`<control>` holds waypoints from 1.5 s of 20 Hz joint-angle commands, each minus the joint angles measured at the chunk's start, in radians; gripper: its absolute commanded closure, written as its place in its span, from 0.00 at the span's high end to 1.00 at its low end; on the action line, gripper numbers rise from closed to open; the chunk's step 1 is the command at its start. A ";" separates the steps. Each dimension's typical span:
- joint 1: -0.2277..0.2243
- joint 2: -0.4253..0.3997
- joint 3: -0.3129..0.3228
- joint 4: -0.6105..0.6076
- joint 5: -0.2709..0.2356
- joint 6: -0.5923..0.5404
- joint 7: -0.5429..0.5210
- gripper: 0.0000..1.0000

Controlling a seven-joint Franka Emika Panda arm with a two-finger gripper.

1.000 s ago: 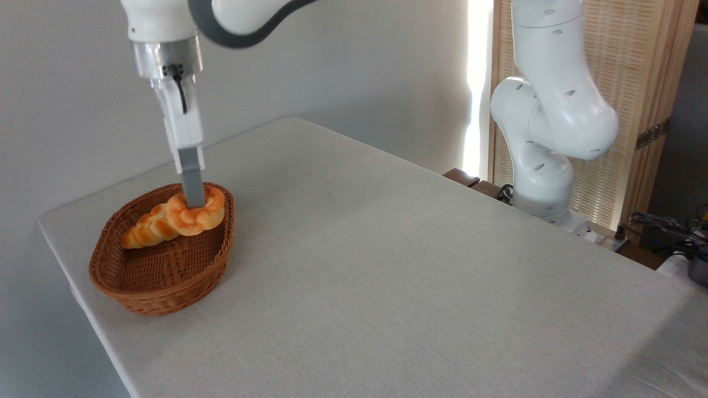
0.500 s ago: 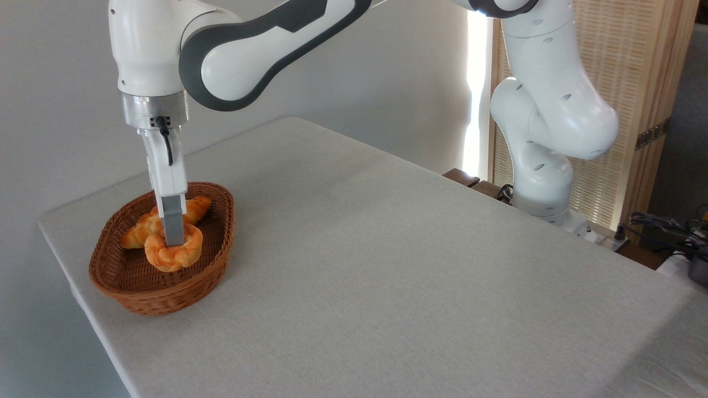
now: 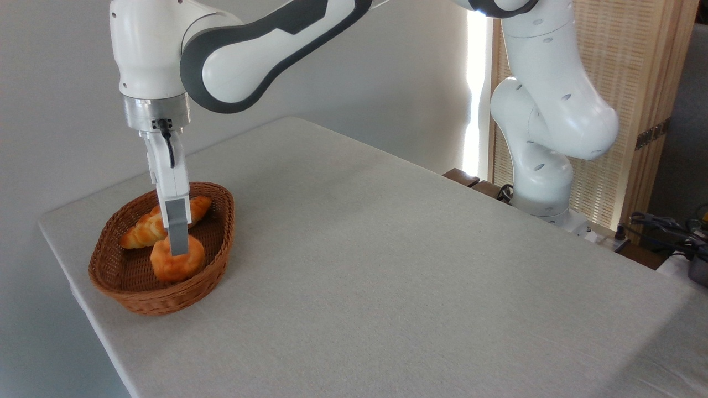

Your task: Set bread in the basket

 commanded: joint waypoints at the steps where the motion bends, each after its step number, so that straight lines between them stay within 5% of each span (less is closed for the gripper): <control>1: -0.002 -0.023 0.016 -0.012 -0.012 0.019 -0.010 1.00; 4: 0.004 -0.058 0.054 -0.005 -0.029 0.008 -0.011 1.00; 8: 0.007 -0.124 0.181 0.035 -0.159 -0.140 -0.002 1.00; 16: 0.018 -0.236 0.330 0.068 -0.153 -0.496 0.124 1.00; 30: 0.036 -0.268 0.306 0.045 -0.108 -0.516 0.114 1.00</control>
